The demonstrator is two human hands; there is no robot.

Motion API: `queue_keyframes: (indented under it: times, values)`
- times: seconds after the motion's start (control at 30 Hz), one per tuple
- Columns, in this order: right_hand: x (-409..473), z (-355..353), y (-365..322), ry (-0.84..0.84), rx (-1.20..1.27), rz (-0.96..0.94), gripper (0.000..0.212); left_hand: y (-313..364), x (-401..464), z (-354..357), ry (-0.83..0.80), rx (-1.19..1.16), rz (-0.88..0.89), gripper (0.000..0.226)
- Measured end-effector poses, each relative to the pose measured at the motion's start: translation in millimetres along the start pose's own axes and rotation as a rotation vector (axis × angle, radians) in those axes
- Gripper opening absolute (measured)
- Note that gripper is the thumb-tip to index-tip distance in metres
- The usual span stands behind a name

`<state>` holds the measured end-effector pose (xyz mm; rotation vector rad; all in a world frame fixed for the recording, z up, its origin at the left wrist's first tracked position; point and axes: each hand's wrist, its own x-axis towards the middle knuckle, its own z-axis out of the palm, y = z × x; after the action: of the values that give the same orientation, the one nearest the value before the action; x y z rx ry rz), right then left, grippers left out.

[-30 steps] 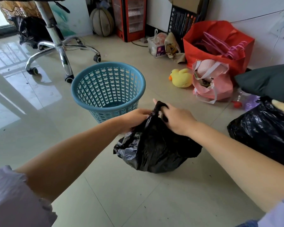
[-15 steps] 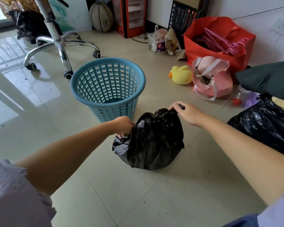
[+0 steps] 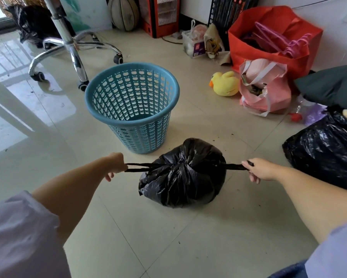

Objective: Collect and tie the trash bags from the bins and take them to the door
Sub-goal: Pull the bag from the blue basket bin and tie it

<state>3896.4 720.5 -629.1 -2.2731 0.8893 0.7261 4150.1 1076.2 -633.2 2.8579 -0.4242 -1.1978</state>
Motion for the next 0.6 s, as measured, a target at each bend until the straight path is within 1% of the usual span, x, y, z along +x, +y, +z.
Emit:
queue_keyframes:
  times: [0.03, 0.1, 0.13, 0.17, 0.2, 0.27, 0.33, 0.4, 0.43, 0.47, 0.5, 0.53, 0.6]
  values:
    - [3, -3, -3, 0.013, 0.009, 0.005, 0.03, 1, -1, 0, 0.049, 0.04, 0.016, 0.018]
    - [6, -17, -16, 0.097, 0.059, -0.026, 0.036, 7, -5, -7, 0.234, 0.177, 0.109, 0.01]
    - [7, -25, -23, 0.153, 0.103, -0.061, 0.036, 10, -8, -11, 0.331, 0.236, 0.165, 0.012]
    - [6, -32, -29, 0.214, 0.156, -0.107, 0.035, 12, -11, -16, 0.402, 0.246, 0.221, 0.016]
    - [5, -36, -35, 0.274, 0.212, -0.159, 0.033, 13, -14, -19, 0.445, 0.219, 0.28, 0.018]
    - [1, -39, -52, 0.362, 0.375, -0.261, 0.028, 20, -25, -23, 0.481, 0.118, 0.436, 0.017]
    - [-2, -39, -76, 0.399, 0.643, -0.329, 0.021, 42, -43, -23, 0.487, -0.017, 0.617, 0.016]
    - [-7, -38, -105, 0.358, 0.944, -0.355, 0.022, 77, -61, -26, 0.451, -0.259, 0.723, 0.022]
    - [-11, -38, -120, 0.311, 1.046, -0.36, 0.024, 95, -68, -28, 0.4, -0.38, 0.753, 0.025]
    - [-16, -36, -134, 0.249, 1.08, -0.373, 0.025, 110, -74, -29, 0.353, -0.464, 0.782, 0.026]
    - [-21, -34, -146, 0.175, 1.06, -0.402, 0.024, 123, -78, -31, 0.343, -0.48, 0.812, 0.029]
    - [-25, -30, -155, 0.085, 1.031, -0.439, 0.025, 134, -81, -31, 0.358, -0.433, 0.836, 0.039]
    - [-31, -23, -165, -0.138, 0.988, -0.481, 0.034, 145, -80, -32, 0.397, -0.335, 0.817, 0.066]
